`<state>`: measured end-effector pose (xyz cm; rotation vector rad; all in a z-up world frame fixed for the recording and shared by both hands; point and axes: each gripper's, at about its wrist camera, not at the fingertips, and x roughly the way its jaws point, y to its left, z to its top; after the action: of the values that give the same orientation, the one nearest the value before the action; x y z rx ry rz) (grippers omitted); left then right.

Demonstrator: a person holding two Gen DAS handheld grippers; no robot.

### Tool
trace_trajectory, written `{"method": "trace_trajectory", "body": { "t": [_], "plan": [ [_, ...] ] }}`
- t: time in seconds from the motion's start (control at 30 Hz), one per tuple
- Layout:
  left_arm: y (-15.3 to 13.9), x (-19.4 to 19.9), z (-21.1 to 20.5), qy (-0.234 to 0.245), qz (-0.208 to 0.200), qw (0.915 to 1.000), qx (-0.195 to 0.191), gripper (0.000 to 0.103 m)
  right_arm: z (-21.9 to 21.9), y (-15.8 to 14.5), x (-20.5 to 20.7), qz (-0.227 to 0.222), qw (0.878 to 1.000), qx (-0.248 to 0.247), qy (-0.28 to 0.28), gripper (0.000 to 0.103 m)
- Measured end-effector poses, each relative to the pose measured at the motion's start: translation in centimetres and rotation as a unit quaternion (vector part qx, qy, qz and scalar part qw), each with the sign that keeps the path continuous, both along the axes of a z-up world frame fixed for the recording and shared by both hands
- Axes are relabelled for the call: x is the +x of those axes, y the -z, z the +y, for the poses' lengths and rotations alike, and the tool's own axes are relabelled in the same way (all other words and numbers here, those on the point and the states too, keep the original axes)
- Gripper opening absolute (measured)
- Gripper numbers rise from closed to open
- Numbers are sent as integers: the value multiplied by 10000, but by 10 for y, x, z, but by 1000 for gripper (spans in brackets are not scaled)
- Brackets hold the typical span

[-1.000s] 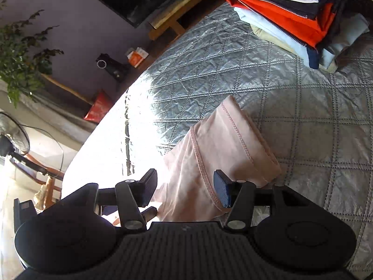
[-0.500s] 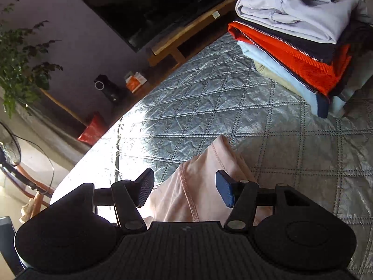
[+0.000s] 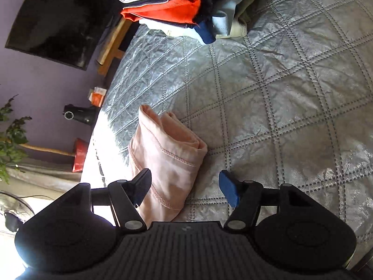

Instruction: Fold clothes

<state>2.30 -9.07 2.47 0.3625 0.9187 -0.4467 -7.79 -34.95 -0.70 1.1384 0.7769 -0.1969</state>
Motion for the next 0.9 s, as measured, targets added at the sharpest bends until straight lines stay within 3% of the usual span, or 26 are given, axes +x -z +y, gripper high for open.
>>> {"method": "trace_trajectory", "body": {
  "t": [0.1, 0.2, 0.27, 0.33, 0.43, 0.53, 0.6, 0.63, 0.67, 0.8, 0.9],
  "plan": [
    [-5, -1, 0, -59, -81, 9999, -119, 58, -2, 7, 9, -208, 9997, 155, 29, 71],
    [-18, -3, 0, -45, -227, 9985, -491, 56, -1, 15, 12, -434, 9986, 309, -23, 69],
    [-22, -4, -2, -4, -302, 9974, -650, 58, -1, 20, 12, -549, 9977, 391, -8, 60],
    [-20, -5, -6, 27, -338, 9974, -642, 59, -3, 26, 13, -580, 9967, 569, 90, 57],
    [-3, -5, -13, 47, -180, 9994, -277, 59, -6, 34, 17, -639, 9944, 814, 227, 51],
    [4, -6, -14, 42, -191, 9997, -161, 64, -7, 38, 21, -715, 9932, 882, 241, 50],
    [4, -6, -14, 49, -193, 9997, -133, 64, -5, 35, 23, -695, 9950, 704, 135, 49],
    [4, -6, -15, 52, -194, 9997, -119, 64, -3, 32, 23, -652, 9964, 548, 53, 37],
    [4, -6, -15, 55, -195, 9997, -104, 65, -1, 28, 23, -718, 9966, 415, -15, 13],
    [4, -8, -20, 79, -333, 9994, 34, 69, 17, -3, 25, -1260, 9900, -461, -446, 13],
    [5, -6, -21, 19, -345, 9994, 45, 70, 40, -27, 29, -1555, 9736, -1319, -1023, 13]
  ]
}}
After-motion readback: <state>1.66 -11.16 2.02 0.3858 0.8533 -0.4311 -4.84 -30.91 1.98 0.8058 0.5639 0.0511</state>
